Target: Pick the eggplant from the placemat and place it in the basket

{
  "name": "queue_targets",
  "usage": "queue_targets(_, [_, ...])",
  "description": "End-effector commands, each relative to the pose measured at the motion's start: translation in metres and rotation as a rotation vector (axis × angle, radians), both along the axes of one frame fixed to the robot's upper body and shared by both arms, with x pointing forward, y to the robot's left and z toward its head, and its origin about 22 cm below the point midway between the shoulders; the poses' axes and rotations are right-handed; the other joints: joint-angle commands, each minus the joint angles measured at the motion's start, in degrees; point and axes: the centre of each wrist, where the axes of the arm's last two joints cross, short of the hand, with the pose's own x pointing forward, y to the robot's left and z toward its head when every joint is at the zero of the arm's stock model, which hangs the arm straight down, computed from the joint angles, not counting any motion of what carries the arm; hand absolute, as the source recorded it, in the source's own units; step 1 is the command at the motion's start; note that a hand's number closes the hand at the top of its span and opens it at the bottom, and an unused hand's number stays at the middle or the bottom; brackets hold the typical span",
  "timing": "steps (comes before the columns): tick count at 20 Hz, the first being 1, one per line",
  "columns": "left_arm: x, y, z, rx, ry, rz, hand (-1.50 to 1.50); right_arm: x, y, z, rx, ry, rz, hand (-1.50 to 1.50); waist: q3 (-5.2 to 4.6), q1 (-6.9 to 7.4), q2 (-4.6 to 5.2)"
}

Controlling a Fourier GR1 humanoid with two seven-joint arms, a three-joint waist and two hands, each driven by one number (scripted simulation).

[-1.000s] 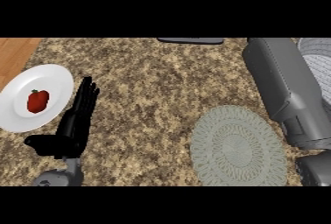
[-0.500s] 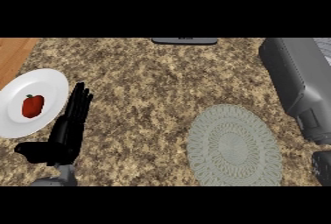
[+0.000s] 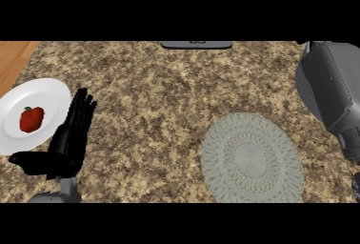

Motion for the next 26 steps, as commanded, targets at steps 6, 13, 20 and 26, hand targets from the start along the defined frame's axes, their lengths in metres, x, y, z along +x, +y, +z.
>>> queue_targets(6, [-0.013, -0.014, -0.005, -0.006, -0.004, 0.013, 0.0, -0.025, -0.058, -0.04, 0.047, 0.049, -0.1, 1.5, 0.03, -0.26, -0.09])
queue_targets(13, [0.007, -0.009, 0.0, 0.004, -0.007, 0.029, 0.0, -0.035, -0.052, -0.073, 0.065, 0.142, -0.111, 1.5, 0.01, -0.58, -0.07])
queue_targets(20, [-0.006, -0.003, -0.006, -0.01, -0.021, -0.014, 0.0, -0.047, -0.103, -0.076, 0.106, 0.064, -0.125, 1.5, 0.06, 0.55, 0.29])
queue_targets(26, [-0.002, 0.012, 0.001, -0.014, -0.003, -0.006, 0.0, -0.062, -0.105, -0.1, 0.139, 0.037, -0.121, 1.5, 0.04, 0.07, 0.11])
